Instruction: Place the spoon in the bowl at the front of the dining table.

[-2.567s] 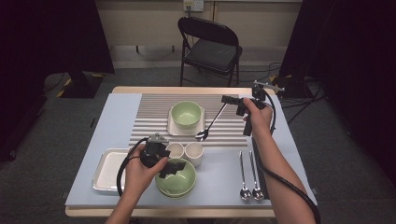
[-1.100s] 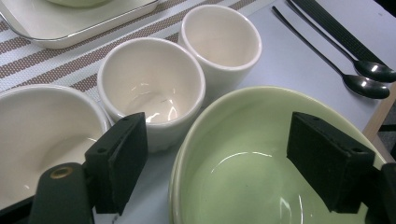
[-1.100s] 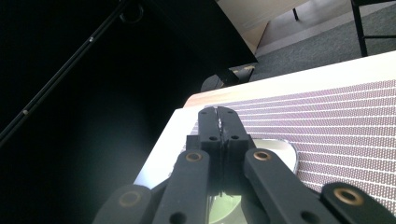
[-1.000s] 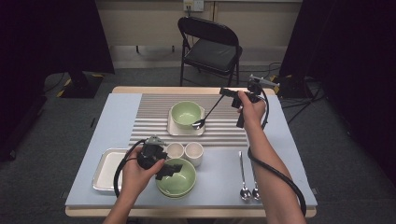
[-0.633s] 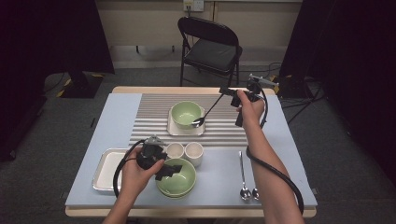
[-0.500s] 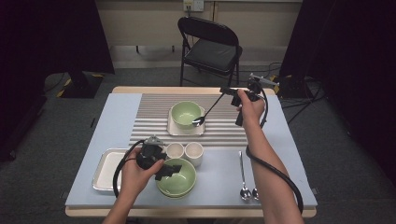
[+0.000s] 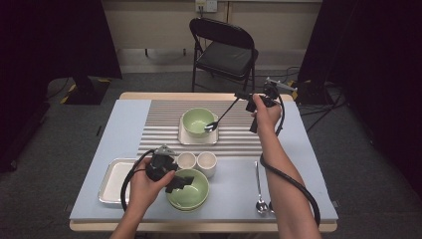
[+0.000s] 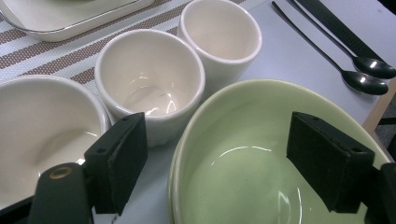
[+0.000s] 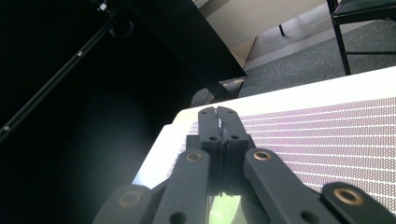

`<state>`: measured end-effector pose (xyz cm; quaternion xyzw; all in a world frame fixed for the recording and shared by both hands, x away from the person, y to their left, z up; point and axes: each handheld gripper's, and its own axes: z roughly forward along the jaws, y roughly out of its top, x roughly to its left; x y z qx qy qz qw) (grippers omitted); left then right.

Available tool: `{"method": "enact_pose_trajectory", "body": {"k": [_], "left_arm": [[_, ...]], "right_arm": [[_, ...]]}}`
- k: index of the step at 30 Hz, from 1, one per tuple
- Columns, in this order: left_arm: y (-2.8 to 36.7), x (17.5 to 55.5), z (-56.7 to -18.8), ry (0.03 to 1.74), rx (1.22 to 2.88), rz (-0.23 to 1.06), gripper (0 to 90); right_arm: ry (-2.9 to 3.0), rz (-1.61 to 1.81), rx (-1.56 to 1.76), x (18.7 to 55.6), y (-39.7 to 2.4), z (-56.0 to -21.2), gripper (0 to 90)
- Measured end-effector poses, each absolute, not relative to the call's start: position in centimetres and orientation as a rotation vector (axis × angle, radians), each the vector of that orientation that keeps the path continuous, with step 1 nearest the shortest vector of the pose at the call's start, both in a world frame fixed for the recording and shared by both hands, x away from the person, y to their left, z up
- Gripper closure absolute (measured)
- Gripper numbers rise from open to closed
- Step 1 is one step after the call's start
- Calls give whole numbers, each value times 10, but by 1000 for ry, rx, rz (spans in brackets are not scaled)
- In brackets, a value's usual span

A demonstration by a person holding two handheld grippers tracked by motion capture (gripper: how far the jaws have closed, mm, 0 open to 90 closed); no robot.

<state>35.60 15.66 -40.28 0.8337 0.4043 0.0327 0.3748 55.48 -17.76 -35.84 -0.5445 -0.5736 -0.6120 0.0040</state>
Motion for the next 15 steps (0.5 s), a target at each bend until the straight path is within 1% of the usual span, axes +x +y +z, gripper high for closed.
{"method": "enact_pose_trajectory", "body": {"k": [15], "left_arm": [[156,355,-403,1030,2146,83,205]], "right_arm": [[-1786,-1936,-1726,561,-171,-363,900]]}}
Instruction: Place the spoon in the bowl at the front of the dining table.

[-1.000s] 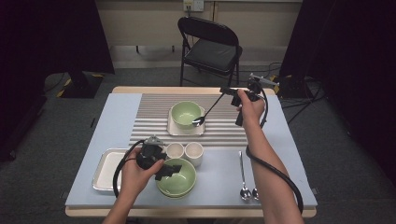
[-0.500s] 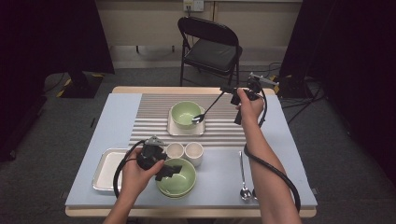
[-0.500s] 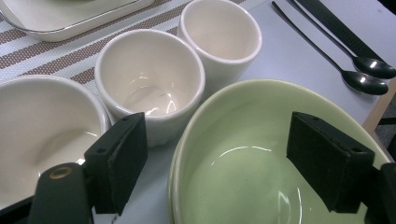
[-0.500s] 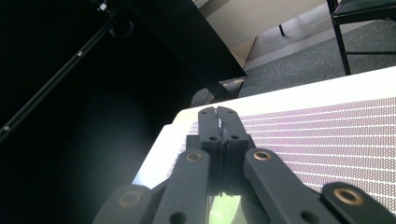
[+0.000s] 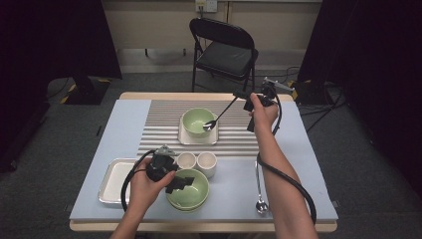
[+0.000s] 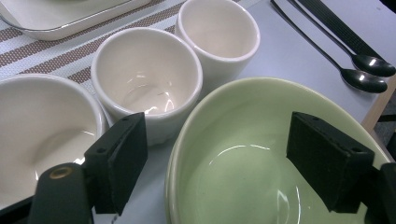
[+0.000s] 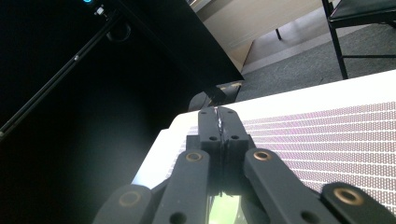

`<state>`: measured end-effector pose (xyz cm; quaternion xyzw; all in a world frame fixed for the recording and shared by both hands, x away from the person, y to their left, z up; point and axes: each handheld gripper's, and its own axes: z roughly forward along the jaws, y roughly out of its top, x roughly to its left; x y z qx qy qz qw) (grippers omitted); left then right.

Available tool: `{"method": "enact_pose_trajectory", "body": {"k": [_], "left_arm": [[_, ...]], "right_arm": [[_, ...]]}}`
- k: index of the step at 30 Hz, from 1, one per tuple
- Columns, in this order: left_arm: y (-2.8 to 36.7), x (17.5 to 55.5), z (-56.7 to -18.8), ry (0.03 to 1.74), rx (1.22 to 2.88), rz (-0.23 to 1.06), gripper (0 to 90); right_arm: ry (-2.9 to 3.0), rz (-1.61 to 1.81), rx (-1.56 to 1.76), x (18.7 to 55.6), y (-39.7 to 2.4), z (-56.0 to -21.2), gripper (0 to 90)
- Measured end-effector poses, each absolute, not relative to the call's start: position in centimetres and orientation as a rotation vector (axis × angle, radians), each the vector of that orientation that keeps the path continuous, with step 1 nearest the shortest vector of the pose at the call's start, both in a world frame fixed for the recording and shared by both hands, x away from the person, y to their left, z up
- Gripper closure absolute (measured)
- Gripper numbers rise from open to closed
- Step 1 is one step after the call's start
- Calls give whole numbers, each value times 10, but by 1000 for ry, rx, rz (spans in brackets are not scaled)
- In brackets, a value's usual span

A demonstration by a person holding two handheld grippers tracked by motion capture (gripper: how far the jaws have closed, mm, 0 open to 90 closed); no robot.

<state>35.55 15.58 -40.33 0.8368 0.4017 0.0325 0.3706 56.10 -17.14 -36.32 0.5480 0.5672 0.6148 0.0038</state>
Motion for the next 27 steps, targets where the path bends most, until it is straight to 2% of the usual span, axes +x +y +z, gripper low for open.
{"method": "enact_pose_trajectory", "body": {"k": [27], "left_arm": [[158,356,-403,1033,2146,96,205]], "right_arm": [[1697,1917,1724,565,-164,-375,900]]}}
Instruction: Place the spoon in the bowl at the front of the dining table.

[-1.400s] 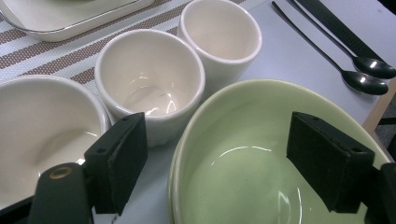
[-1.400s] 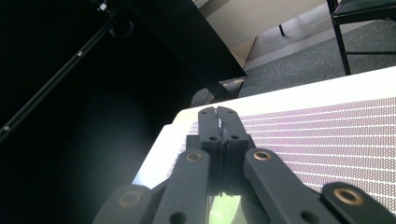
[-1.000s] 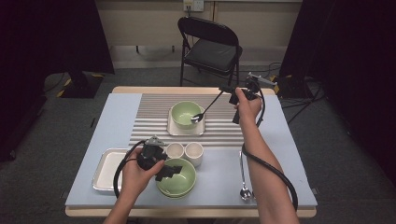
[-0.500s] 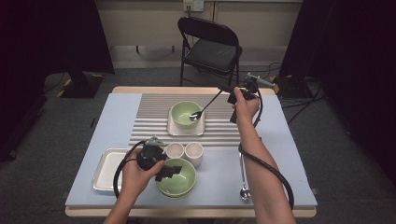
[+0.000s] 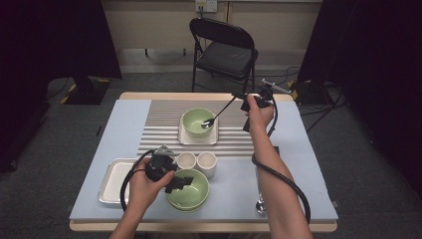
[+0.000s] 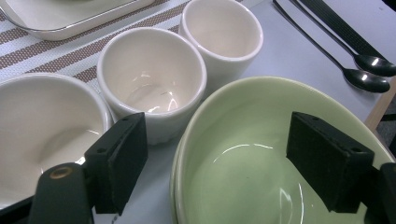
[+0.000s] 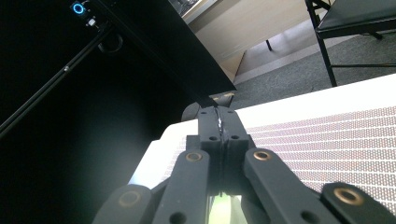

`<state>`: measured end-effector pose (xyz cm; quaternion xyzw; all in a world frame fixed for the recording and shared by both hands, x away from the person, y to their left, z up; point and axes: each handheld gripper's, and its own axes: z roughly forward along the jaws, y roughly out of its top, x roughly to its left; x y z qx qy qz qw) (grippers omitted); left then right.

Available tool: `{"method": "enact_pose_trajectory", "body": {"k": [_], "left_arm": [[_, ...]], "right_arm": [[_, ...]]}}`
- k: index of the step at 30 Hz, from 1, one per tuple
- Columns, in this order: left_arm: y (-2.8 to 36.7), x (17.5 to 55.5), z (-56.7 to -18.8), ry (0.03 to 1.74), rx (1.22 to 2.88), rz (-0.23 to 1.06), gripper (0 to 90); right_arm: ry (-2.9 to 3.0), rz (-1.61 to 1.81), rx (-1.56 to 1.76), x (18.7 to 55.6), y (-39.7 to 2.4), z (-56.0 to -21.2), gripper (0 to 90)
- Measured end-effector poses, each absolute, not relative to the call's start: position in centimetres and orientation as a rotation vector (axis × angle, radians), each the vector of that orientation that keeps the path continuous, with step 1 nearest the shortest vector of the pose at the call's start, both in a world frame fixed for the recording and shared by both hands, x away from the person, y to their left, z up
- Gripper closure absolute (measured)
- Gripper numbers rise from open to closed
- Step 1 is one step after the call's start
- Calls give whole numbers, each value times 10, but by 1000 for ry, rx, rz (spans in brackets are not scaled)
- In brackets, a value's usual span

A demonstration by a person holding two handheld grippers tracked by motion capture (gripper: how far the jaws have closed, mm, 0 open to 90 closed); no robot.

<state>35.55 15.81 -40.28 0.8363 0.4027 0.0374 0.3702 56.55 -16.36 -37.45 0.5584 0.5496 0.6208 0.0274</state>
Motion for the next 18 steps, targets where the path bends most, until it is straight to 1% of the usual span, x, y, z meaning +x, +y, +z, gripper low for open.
{"method": "enact_pose_trajectory", "body": {"k": [18], "left_arm": [[159,356,-403,1040,2145,101,207]], "right_arm": [[1689,1897,1724,567,-161,-383,900]]}}
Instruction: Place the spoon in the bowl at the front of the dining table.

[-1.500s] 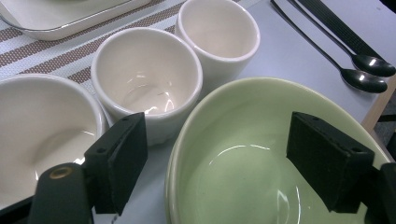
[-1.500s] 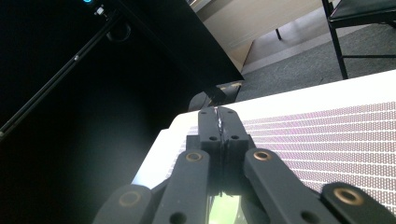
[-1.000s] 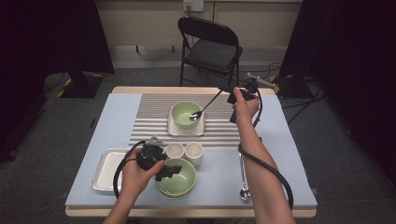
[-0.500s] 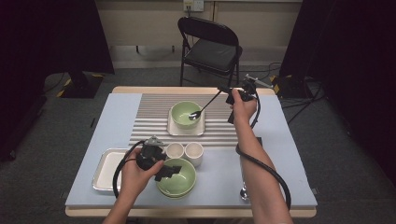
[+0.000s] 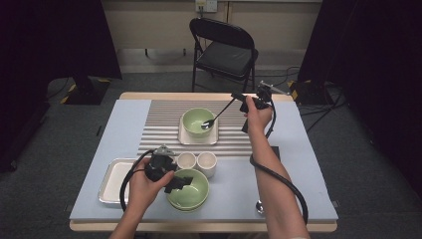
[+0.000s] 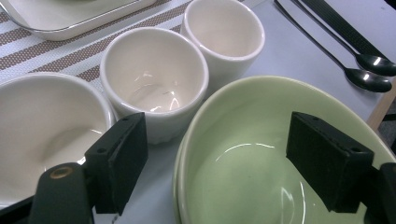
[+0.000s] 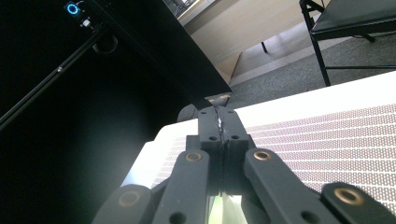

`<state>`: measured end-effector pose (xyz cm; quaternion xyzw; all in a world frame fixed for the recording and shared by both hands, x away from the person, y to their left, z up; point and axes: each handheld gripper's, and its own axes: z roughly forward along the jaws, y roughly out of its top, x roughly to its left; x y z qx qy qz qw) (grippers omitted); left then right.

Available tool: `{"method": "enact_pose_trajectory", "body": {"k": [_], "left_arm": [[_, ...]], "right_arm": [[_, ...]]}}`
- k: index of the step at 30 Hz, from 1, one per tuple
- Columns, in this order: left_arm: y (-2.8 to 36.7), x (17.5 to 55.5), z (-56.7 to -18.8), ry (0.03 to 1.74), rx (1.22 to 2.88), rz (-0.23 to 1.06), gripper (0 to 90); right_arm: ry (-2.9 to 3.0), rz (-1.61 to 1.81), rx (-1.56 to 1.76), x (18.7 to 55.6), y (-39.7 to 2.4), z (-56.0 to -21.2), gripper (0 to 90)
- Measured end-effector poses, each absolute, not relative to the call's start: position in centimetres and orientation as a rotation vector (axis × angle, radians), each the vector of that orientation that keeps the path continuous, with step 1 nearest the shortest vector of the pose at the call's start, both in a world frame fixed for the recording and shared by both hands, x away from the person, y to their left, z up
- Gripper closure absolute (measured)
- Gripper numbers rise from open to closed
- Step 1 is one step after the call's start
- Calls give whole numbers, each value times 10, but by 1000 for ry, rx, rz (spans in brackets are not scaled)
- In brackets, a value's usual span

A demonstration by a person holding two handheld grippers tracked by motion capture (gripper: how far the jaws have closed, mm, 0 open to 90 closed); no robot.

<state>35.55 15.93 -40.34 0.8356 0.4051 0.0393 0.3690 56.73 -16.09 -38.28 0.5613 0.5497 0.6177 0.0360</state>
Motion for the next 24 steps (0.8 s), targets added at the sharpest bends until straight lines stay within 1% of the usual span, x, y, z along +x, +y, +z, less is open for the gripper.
{"method": "enact_pose_trajectory", "body": {"k": [24], "left_arm": [[161,355,-402,1036,2137,105,207]], "right_arm": [[1701,1877,1726,566,-156,-388,900]]}}
